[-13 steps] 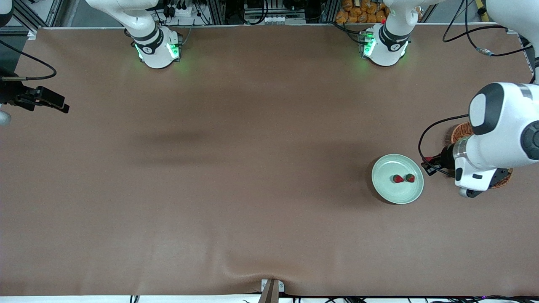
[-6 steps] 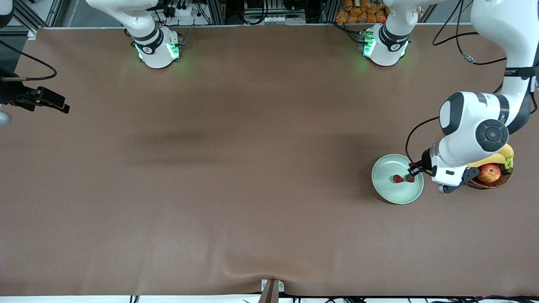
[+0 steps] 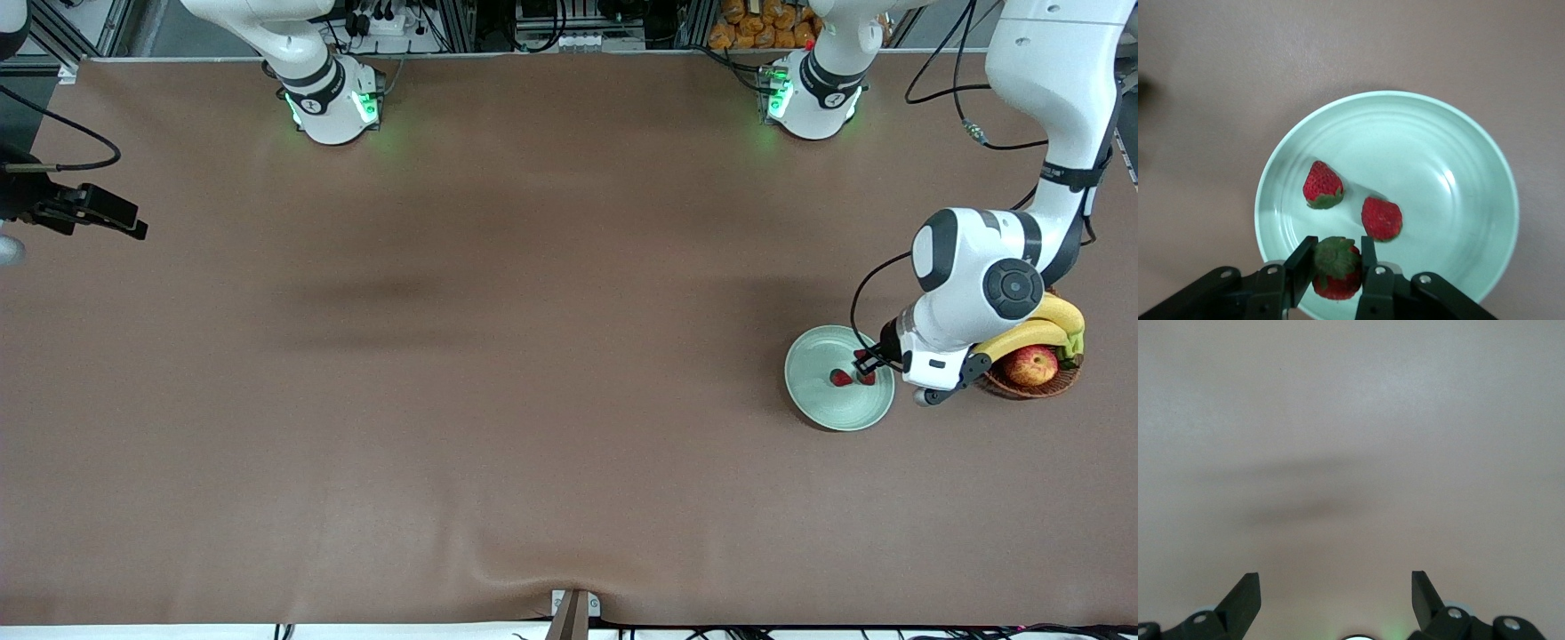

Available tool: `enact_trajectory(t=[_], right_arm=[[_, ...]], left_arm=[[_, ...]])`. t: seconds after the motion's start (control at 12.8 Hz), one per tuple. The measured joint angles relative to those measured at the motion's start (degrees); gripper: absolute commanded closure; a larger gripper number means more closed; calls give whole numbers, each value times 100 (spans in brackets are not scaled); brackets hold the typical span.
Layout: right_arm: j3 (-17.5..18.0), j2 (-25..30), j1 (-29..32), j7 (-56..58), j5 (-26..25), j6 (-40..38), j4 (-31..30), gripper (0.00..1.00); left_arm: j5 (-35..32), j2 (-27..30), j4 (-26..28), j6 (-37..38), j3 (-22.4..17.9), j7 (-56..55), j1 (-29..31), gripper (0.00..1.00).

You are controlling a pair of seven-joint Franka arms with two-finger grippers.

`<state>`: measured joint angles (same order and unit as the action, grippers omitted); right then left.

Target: Collect all strawberries into plate

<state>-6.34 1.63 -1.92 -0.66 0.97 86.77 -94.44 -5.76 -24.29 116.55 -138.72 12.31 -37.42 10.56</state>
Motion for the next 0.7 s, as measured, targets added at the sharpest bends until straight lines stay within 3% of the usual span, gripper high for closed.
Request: enact_trajectory(t=[0.08,0.16,0.47,0.7], right_arm=[[0,-8,0,0,0,0,0,0],[0,-14,0,0,0,0,0,0],[5,-25,-6,0,0,7,0,0],[6,-31,-7,0,0,14,0,0]], left_arm=[[0,-102,0,-89,0,1,9,23],[0,-165,0,-140,1,1,8,0],[0,-111,-78,-176,18,1,5,0],[0,319,-335,146,45,1,0,0]])
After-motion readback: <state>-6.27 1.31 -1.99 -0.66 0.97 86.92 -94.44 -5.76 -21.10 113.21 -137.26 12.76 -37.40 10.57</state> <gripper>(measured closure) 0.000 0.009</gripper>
